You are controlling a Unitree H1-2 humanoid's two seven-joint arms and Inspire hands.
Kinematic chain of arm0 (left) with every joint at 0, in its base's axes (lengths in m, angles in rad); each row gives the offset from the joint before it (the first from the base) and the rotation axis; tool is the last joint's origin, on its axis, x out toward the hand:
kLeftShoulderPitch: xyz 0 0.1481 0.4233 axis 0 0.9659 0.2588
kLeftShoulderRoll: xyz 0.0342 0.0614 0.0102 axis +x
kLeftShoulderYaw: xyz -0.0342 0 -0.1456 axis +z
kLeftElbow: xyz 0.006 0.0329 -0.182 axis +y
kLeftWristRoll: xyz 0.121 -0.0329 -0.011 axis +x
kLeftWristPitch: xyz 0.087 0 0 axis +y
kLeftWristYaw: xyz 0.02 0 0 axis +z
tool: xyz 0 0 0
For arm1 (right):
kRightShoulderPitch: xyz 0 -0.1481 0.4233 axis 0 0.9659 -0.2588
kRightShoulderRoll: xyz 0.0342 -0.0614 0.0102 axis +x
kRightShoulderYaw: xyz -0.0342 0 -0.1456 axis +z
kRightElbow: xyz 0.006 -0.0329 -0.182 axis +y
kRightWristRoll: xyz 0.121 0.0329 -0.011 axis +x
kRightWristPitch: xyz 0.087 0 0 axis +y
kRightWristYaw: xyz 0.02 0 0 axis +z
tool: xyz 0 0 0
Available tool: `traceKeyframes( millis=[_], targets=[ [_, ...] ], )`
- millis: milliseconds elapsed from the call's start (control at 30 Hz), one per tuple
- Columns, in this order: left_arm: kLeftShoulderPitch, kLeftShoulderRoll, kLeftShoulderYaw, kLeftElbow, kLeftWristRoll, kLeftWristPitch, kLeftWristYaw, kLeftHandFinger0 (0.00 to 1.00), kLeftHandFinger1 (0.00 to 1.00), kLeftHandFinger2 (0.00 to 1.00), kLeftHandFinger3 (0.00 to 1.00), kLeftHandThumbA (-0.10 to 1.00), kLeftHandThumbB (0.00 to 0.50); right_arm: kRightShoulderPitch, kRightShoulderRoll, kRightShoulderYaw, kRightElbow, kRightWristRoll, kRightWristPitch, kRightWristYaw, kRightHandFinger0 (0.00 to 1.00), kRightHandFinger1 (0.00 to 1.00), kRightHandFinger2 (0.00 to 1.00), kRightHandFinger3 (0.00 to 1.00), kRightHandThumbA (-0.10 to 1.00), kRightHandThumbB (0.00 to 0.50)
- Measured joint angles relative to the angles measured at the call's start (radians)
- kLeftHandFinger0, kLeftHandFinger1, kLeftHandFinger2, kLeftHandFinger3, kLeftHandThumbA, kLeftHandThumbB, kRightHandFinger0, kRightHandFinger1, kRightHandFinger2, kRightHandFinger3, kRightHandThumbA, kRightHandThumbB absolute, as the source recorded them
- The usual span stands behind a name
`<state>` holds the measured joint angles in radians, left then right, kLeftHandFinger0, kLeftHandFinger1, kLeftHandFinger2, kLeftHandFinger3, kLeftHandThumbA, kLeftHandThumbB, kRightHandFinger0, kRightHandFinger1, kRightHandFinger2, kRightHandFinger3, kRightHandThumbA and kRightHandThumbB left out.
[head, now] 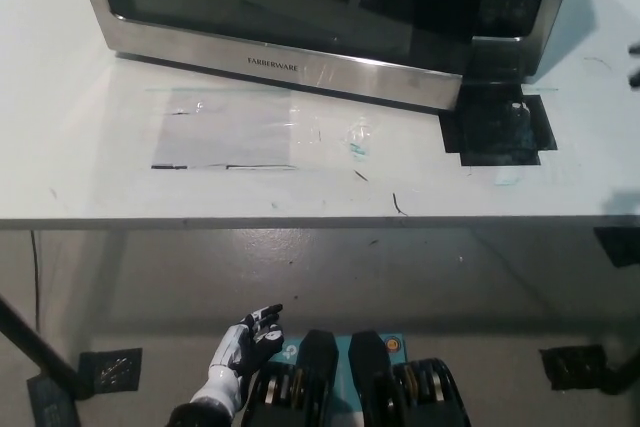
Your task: A microwave is kept infront of the robot with its door slightly ajar. The robot uses its right hand to push the door towards the left to open it.
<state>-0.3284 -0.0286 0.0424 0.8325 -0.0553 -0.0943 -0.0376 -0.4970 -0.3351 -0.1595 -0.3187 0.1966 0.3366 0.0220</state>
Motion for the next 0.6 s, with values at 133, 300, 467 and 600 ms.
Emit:
traceKeyframes(
  millis=[133,300,467,600],
  targets=[
    [-0.002,0.000,-0.006,0.000,0.001,-0.001,0.000,0.85,0.85,0.87,0.78,0.20,0.291,-0.094,0.003,0.006,0.141,-0.020,-0.001,-0.008,0.34,0.36,0.44,0.62,0.05,0.117],
    [-0.004,0.002,-0.010,0.000,0.003,-0.001,0.000,0.89,0.87,0.89,0.79,0.20,0.289,-0.155,0.011,0.024,0.303,-0.055,-0.014,-0.014,0.31,0.37,0.47,0.63,0.08,0.135],
    [-0.008,0.002,-0.013,0.000,0.003,-0.001,0.000,0.86,0.86,0.88,0.78,0.20,0.299,-0.206,0.024,0.046,0.494,-0.096,-0.037,-0.027,0.33,0.36,0.46,0.70,0.01,0.137],
    [-0.015,0.002,-0.017,-0.001,0.003,0.000,0.000,0.87,0.87,0.90,0.80,0.21,0.305,-0.253,0.046,0.052,0.650,-0.114,-0.049,-0.042,0.33,0.36,0.47,0.72,0.00,0.146]
  ],
)
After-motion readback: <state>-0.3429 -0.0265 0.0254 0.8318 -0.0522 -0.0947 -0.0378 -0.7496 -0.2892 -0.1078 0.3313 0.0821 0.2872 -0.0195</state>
